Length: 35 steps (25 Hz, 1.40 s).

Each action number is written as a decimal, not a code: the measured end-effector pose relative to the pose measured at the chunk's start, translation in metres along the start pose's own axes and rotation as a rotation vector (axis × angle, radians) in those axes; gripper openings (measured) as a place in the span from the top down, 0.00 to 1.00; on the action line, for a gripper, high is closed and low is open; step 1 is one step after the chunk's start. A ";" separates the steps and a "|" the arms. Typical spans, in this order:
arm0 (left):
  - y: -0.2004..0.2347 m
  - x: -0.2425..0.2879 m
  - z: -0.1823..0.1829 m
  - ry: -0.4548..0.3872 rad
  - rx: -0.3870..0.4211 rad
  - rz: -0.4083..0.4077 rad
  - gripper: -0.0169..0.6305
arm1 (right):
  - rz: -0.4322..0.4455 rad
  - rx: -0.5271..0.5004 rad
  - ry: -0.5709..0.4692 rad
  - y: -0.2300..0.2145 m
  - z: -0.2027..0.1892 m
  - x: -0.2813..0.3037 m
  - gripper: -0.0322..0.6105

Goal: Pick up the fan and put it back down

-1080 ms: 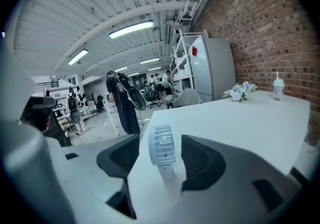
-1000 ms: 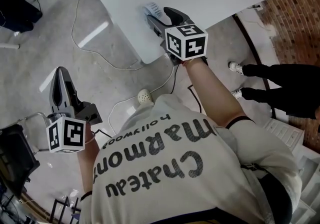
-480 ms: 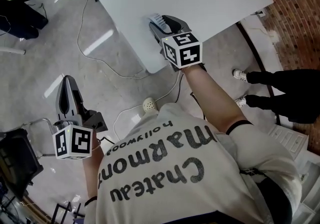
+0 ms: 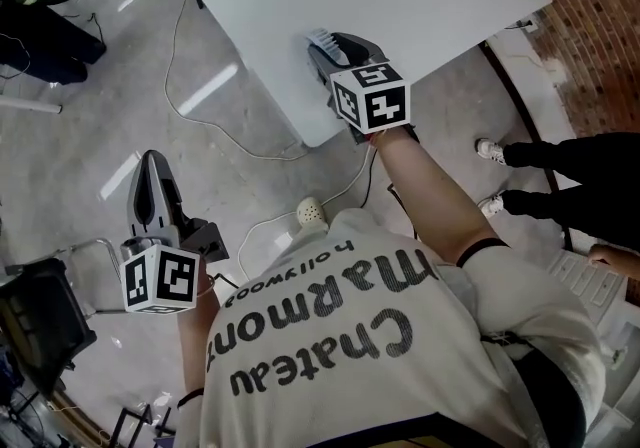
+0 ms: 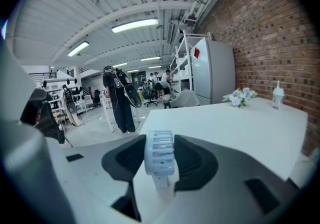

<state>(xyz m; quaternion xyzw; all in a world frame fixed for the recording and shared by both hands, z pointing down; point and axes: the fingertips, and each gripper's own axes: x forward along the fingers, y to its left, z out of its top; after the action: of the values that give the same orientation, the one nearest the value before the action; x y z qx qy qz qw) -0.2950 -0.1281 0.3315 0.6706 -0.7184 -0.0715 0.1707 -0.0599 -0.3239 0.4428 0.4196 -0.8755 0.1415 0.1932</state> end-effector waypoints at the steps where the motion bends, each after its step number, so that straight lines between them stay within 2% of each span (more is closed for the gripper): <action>1: -0.003 0.000 -0.001 0.002 0.000 -0.003 0.97 | 0.001 0.008 0.000 -0.001 -0.001 -0.002 0.68; 5: -0.020 -0.002 -0.007 0.009 0.000 -0.015 0.97 | 0.011 0.056 0.002 -0.007 -0.006 -0.018 0.68; 11: -0.065 -0.005 -0.018 0.010 -0.002 -0.051 0.97 | 0.046 0.076 -0.010 -0.019 -0.007 -0.055 0.68; 24: -0.159 -0.047 -0.026 -0.012 0.005 -0.092 0.97 | 0.124 0.121 -0.075 -0.027 0.006 -0.178 0.68; 35: -0.242 -0.094 -0.030 -0.050 0.022 -0.121 0.97 | 0.235 0.046 -0.133 -0.030 0.020 -0.273 0.68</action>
<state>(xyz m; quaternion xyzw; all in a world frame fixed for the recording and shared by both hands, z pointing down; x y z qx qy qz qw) -0.0539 -0.0530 0.2651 0.7128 -0.6812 -0.0905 0.1406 0.1156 -0.1646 0.3034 0.3268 -0.9261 0.1553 0.1072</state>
